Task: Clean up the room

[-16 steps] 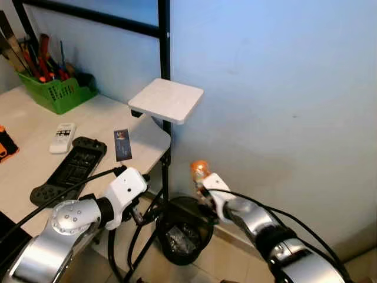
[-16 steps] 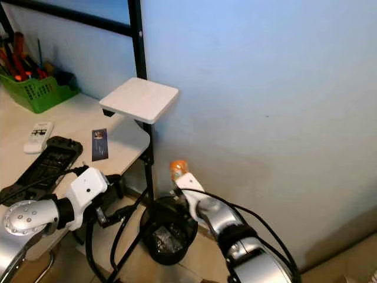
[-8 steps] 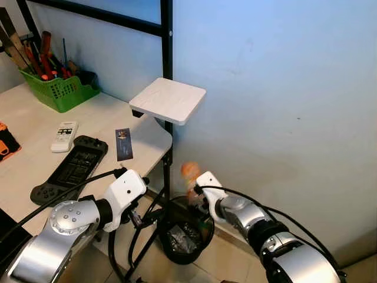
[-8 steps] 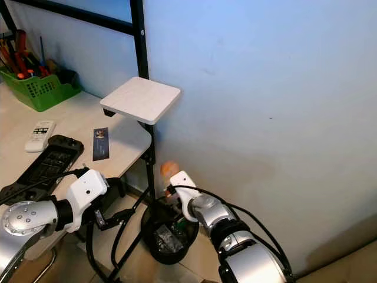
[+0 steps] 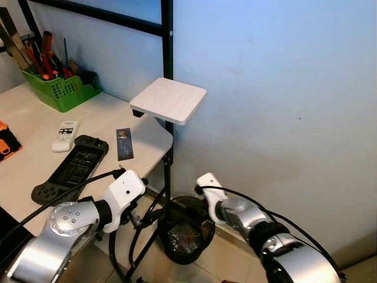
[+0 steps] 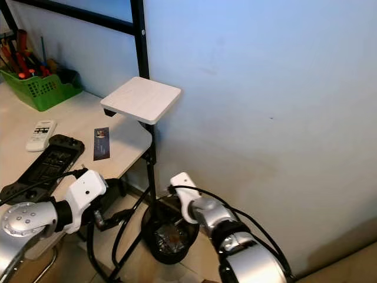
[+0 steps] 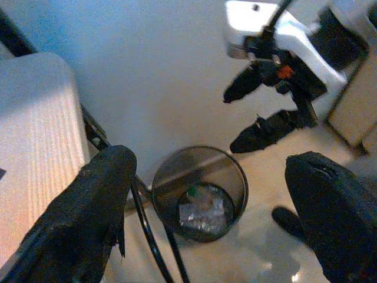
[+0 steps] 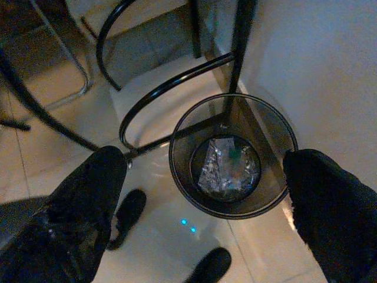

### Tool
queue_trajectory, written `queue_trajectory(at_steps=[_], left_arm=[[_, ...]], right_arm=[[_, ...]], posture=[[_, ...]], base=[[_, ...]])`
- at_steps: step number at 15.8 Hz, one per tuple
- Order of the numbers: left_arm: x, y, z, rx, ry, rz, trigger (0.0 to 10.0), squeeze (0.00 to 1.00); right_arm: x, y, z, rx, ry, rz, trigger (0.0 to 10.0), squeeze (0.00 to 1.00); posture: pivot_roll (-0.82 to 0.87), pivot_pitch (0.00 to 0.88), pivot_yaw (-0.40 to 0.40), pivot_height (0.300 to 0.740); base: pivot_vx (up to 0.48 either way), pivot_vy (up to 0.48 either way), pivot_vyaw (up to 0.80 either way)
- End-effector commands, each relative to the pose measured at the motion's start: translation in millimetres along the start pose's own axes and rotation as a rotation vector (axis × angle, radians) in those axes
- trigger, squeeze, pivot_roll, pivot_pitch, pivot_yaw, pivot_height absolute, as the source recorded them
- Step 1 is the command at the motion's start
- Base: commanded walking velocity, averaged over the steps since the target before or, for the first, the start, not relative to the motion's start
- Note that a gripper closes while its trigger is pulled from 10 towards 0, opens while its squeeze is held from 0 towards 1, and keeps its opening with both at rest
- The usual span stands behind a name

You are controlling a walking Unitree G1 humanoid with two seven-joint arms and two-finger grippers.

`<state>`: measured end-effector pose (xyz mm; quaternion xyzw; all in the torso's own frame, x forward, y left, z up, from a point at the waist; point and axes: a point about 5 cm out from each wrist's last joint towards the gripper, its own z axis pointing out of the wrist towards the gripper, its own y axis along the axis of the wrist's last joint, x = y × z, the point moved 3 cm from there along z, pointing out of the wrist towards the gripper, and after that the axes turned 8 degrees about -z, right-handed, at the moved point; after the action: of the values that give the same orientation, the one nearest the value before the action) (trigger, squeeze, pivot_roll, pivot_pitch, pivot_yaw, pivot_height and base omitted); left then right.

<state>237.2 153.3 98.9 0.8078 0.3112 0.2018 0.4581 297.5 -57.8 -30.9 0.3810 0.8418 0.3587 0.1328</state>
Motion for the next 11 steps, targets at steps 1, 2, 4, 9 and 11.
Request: queue_trajectory(at_steps=[1, 2, 4, 9, 11], left_arm=[[3.4, 8.9, -0.5, -0.051, 0.057, -0.016, 10.0, 0.00], [9.2, 9.8, 2.9, -0.089, 0.140, -0.062, 10.0, 0.00], [19.7, 9.0, 7.7, -0.136, 0.287, -0.147, 10.0, 0.00], [24.1, 14.7, 4.6, -0.251, 0.484, -0.240, 10.0, 0.00], [20.1, 11.2, 2.5, -0.234, 0.497, -0.284, 10.0, 0.00]], right_arm=[[-13.8, 6.7, -6.5, -0.073, -0.039, 0.043, 10.0, 1.00], [-26.9, 12.9, -17.1, -0.169, -0.091, 0.088, 10.0, 1.00], [-45.6, 22.7, -47.3, -0.331, -0.229, 0.121, 10.0, 1.00], [-53.7, 29.6, -125.6, -0.534, -0.535, 0.080, 10.0, 1.00], [-49.5, 38.3, -143.4, -0.578, -0.600, 0.083, 10.0, 1.00]], posture=[[0.06, 0.000, -0.013, 0.740], [0.05, 0.000, -0.004, 0.740], [0.02, 0.000, 0.016, 0.740], [-0.03, 0.000, 0.045, 0.740], [-0.03, 0.000, 0.038, 0.740]], base=[[0.000, 0.000, 0.00], [0.000, 0.000, 0.00], [0.000, 0.000, 0.00], [0.000, 0.000, -0.47], [0.000, 0.000, -0.80]])
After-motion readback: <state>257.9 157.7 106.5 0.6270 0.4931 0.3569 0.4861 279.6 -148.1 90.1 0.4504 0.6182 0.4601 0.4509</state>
